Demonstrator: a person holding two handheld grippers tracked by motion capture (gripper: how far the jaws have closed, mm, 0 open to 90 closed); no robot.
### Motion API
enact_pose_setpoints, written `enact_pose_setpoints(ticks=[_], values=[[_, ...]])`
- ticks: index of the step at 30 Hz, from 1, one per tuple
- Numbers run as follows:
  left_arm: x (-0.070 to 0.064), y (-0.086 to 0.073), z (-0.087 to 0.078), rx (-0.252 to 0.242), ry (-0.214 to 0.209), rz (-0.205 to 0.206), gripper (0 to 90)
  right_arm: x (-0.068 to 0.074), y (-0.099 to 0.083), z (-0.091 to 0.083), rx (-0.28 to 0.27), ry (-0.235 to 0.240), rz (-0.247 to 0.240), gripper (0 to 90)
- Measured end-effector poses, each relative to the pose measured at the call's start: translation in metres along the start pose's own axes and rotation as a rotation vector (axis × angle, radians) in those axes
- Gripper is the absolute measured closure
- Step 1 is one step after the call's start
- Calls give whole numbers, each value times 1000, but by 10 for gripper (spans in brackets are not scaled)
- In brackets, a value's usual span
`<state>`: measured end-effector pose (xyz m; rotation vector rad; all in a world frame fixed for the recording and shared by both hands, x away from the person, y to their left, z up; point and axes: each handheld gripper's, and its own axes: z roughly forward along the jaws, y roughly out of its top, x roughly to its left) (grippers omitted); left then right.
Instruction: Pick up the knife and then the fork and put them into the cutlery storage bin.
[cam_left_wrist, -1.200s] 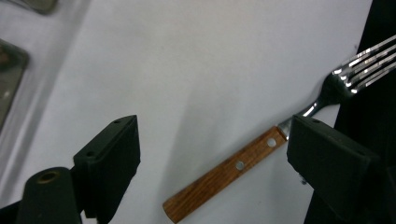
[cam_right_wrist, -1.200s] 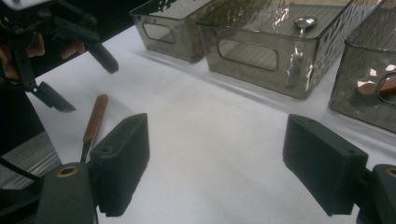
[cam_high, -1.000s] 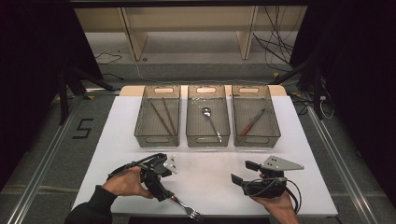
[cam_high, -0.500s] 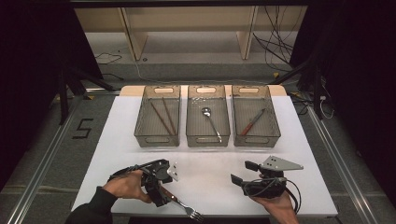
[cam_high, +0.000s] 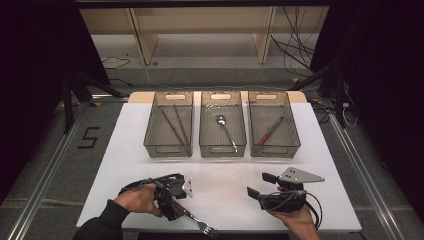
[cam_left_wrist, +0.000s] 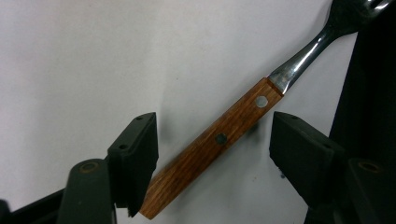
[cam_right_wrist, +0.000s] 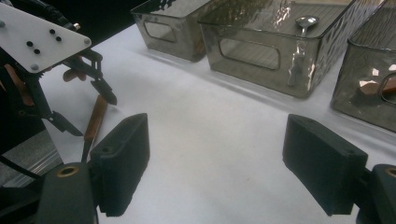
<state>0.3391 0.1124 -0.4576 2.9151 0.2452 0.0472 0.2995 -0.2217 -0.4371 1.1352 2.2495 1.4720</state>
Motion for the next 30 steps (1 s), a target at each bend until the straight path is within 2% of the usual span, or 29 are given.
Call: enact_pose_setpoints(ticks=[6,14,17,20,21,26,30], values=[[-1,2,6,18,-14,17,386,0,0,0,3,2,-2,238],[0,1,5,12,-20,17,461,1,0,1,7,3,-2,238],[0,0,4,17,-21,29,489,0,0,1,7,2,-2,238],[0,0,4,17,-19,30,545,0,0,1,7,2,-3,238],[1,-1,3,20,-21,42,563,1,0,1,8,2,-2,238],[1,-4,2,1,-32,51,664,0,0,1,10,2,-3,238],[0,-5,2,-6,-36,68,703,0,0,1,10,2,-3,239]])
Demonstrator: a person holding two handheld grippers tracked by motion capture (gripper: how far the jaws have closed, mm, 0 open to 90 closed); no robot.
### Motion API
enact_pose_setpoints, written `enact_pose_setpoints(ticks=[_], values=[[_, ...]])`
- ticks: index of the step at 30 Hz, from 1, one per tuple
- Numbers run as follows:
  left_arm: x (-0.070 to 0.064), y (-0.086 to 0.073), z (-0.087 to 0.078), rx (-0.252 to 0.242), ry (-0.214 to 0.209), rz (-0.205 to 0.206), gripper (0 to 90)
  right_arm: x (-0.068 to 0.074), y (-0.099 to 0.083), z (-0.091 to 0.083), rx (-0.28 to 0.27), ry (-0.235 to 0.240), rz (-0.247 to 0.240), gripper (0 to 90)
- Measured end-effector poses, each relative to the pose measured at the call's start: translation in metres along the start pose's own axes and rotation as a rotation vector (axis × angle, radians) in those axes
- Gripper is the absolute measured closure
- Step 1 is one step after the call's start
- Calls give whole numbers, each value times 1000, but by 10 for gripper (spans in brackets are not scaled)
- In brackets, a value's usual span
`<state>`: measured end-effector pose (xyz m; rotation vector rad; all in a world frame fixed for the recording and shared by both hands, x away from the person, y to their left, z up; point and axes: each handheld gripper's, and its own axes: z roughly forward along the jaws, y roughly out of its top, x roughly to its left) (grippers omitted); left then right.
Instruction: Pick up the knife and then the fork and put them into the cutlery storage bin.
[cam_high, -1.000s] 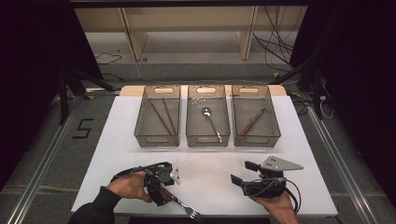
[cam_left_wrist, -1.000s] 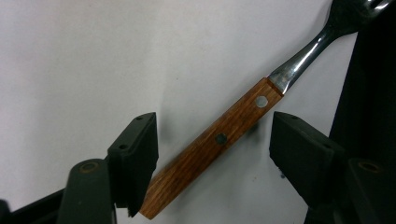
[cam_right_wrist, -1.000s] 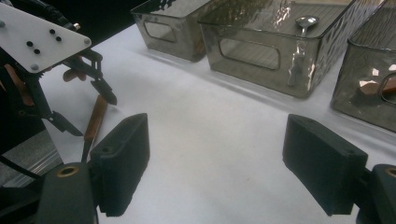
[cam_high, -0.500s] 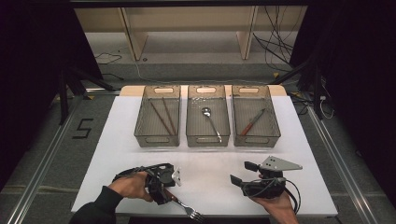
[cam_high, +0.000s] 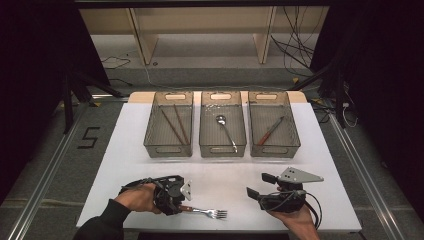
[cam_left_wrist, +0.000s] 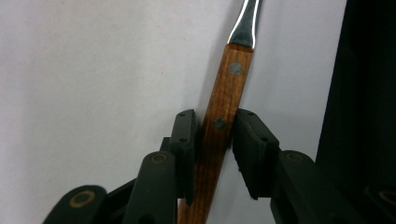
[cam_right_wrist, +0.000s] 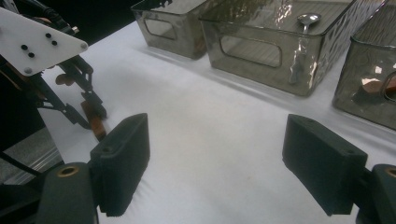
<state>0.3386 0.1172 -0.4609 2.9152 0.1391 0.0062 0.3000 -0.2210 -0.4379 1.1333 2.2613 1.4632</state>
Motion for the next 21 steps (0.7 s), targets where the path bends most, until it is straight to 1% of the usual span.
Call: enact_pose_setpoints(ticks=[1,2,9,14,17,21], values=[[0,0,0,5,-1,14,711,0,0,0,0,0,0,239],[0,0,0,5,-4,19,723,0,0,0,-1,0,0,239],[-1,0,0,0,-1,25,751,0,0,1,3,1,2,238],[2,-1,-1,-3,-15,9,755,-1,0,0,-1,0,10,238],[3,-2,-1,-11,-16,-11,756,-1,0,0,-4,-1,11,239],[6,-3,-3,-20,20,-38,757,-2,0,-1,-7,-1,14,239]])
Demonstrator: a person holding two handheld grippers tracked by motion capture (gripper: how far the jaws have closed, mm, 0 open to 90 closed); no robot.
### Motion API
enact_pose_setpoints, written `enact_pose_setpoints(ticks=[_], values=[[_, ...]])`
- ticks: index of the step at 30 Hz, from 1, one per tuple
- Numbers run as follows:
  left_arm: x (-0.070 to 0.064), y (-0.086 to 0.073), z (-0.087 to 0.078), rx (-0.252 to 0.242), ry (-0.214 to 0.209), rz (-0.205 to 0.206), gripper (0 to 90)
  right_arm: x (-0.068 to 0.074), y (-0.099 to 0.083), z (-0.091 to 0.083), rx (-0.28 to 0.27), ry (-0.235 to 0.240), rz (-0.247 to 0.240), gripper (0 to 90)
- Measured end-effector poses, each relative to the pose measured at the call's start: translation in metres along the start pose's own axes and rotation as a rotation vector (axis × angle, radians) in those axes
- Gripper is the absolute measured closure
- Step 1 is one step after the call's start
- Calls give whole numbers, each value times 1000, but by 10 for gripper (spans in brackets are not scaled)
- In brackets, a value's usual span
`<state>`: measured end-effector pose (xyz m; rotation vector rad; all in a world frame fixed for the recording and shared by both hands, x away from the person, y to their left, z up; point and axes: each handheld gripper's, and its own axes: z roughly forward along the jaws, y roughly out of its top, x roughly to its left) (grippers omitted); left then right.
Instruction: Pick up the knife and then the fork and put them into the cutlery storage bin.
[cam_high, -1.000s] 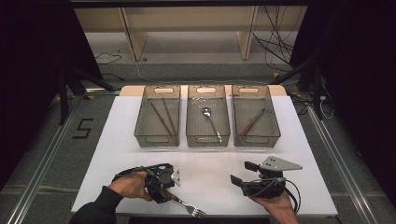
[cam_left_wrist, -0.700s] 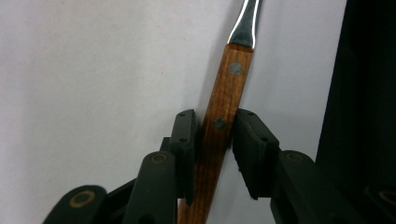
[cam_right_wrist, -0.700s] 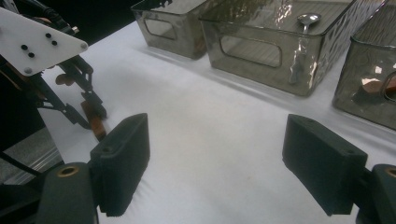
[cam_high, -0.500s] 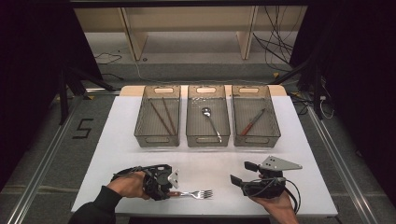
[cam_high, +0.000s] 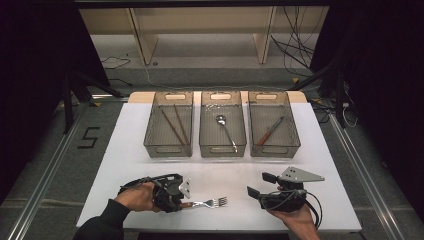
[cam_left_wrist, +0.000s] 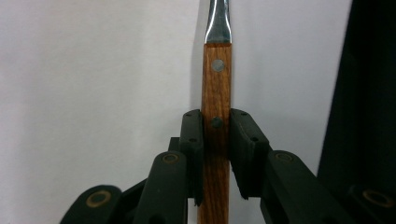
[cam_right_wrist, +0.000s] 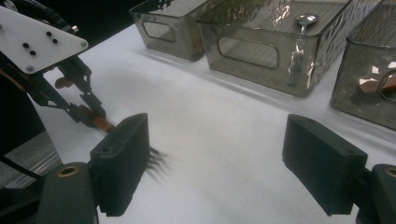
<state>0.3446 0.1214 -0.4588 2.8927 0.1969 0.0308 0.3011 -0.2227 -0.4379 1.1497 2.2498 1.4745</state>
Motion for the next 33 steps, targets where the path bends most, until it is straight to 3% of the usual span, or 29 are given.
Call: enact_pose_setpoints(ticks=[6,11,18,26,33], values=[[6,1,-10,-54,77,-82,757,-1,0,0,-3,0,3,239],[12,4,-23,-174,143,-201,757,-1,0,0,-7,-2,4,239],[22,11,-32,-297,149,-326,757,-1,0,-2,-18,0,2,238],[35,24,-43,-373,153,-373,757,0,0,-2,-29,-2,1,237],[51,45,-53,-434,158,-397,757,0,0,-2,-32,-1,-3,237]])
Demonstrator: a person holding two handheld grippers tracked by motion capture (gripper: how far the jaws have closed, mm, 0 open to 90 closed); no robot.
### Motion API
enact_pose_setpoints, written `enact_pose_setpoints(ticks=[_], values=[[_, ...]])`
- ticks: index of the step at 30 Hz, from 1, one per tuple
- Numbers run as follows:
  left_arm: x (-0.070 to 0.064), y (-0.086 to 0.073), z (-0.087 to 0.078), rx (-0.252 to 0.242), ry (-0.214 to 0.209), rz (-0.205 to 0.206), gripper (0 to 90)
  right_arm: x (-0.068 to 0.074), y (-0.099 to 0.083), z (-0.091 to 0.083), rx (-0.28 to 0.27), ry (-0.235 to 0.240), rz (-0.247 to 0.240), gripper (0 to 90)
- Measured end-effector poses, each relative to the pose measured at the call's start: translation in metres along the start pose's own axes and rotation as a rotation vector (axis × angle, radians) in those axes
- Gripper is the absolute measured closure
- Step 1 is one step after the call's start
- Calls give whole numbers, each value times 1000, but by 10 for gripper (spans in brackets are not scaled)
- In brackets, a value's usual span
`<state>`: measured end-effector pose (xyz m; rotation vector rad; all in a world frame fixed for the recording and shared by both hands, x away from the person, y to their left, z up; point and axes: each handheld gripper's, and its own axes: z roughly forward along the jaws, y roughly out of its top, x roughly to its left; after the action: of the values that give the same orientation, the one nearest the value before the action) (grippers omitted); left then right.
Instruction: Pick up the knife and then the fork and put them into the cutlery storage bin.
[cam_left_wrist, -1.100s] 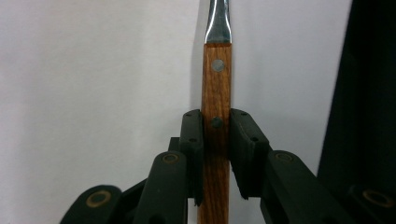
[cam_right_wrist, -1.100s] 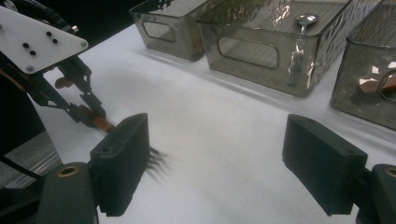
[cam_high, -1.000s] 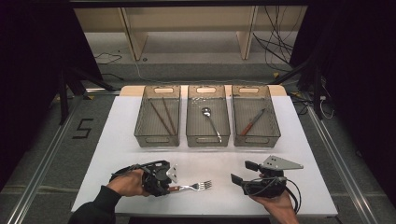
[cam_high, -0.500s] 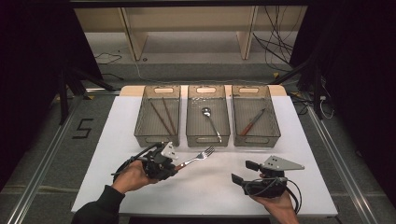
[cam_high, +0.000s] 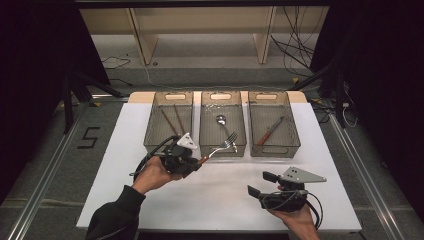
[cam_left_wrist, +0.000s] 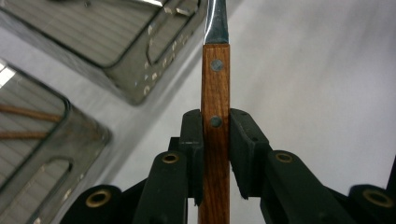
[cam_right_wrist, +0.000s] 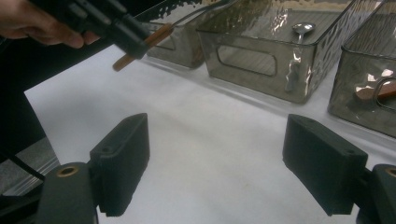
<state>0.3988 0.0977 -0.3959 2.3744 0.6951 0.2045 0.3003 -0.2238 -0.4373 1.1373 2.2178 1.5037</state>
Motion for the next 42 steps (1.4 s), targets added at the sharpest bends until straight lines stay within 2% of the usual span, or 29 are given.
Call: enact_pose_setpoints(ticks=[9,16,25,27,34,42], values=[[0,41,8,-52,-2,5,757,-1,0,-2,-4,0,5,237],[1,71,19,-98,-20,-20,757,0,0,-2,-9,2,3,237],[1,104,40,-125,-38,-47,757,-1,0,-3,-18,5,-2,237],[2,111,43,-117,-41,-39,757,-1,-1,-3,-16,6,-2,237],[2,133,55,-123,-40,-52,757,-1,-1,-4,-17,9,-3,237],[3,148,72,-134,-44,-75,757,-1,-1,-5,-19,12,-1,237]])
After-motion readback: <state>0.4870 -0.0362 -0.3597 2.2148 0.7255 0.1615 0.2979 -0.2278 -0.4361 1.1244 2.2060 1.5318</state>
